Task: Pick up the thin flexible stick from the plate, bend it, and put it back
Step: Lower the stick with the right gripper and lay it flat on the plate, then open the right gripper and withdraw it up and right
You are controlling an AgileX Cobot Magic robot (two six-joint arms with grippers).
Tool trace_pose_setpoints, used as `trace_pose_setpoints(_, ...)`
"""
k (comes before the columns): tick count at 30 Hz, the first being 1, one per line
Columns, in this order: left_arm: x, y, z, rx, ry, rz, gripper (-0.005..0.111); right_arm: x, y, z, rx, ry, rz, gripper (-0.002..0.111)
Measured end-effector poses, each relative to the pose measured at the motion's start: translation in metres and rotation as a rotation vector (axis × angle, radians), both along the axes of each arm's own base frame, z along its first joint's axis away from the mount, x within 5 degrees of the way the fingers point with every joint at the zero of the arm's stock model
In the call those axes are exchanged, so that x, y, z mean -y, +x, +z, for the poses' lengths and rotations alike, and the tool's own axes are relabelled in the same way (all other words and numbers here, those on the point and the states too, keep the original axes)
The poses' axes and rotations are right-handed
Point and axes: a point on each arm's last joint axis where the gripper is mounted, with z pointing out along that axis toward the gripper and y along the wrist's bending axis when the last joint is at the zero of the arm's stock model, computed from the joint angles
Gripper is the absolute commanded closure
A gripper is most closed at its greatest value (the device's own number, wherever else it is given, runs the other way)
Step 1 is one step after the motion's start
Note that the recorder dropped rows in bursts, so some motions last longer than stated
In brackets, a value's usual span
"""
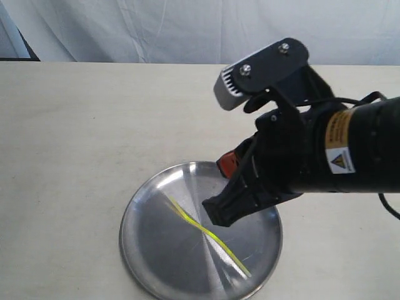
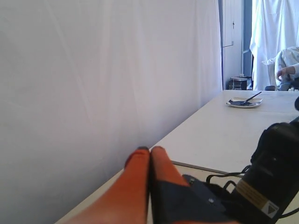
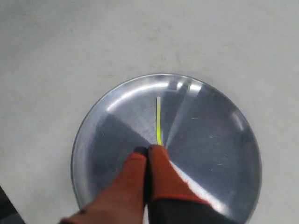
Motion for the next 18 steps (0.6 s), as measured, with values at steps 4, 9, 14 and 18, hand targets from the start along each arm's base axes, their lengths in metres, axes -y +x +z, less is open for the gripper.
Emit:
trace_pose_setpoints(4,0.000,0.000,0.000,0.000,0.000,0.000,0.107,0.008,-0.008,0.015,0.039,0.065,-0.002,0.108)
trace_pose_setpoints(9,0.000,0.000,0.000,0.000,0.000,0.000,0.107,0.007,-0.009,0.017,0.031,0.094,-0.006,0.108)
trace_pose_setpoints(14,0.000,0.000,0.000,0.000,0.000,0.000,0.107,0.022,-0.016,0.025,0.149,0.114,0.001,0.108)
trace_pose_setpoints(18,0.000,0.000,0.000,0.000,0.000,0.000,0.107,0.056,-0.026,0.021,0.339,0.240,-0.052,0.108)
